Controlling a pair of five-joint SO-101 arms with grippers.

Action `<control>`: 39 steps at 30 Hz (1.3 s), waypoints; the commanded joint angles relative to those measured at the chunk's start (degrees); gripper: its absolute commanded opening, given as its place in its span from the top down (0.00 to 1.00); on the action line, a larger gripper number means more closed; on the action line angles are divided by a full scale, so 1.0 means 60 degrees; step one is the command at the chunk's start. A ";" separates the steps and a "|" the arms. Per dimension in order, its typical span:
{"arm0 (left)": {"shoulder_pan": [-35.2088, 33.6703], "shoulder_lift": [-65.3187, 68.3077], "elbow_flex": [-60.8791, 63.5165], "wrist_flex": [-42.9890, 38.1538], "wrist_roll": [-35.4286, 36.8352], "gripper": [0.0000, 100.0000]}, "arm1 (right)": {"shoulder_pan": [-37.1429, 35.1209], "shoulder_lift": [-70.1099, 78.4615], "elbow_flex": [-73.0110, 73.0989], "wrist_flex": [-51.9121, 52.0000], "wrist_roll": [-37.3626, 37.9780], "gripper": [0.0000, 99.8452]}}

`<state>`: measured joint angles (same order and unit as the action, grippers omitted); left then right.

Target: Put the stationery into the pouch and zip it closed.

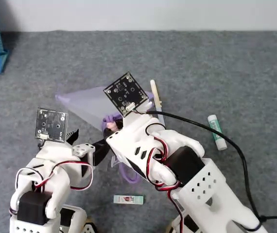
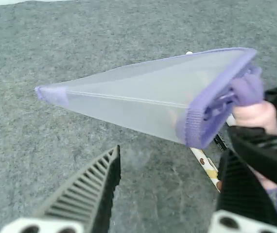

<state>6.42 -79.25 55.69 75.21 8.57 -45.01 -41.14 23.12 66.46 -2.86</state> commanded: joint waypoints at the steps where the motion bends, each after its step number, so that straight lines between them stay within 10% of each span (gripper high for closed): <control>1: 0.0044 -0.0073 -0.0462 -0.0249 0.0103 0.69 | 0.0051 -0.0330 -0.0337 0.0007 -0.0059 0.99; 15: -0.0835 -0.0073 0.0652 -0.1348 0.0103 0.70 | 0.0022 -0.0330 -0.0352 0.0418 -0.0015 0.99; 32: -0.0894 -0.0073 0.1165 -0.1875 0.0029 0.94 | -0.0549 -0.0403 -0.0352 0.0960 -0.0015 0.99; 39: -0.1436 -0.0088 0.1370 -0.2359 0.0059 0.99 | 0.1502 -0.0403 -0.0352 0.1355 0.0161 0.99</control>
<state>0.53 -79.69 64.31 62.81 8.66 -41.58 -41.05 23.12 72.44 -2.86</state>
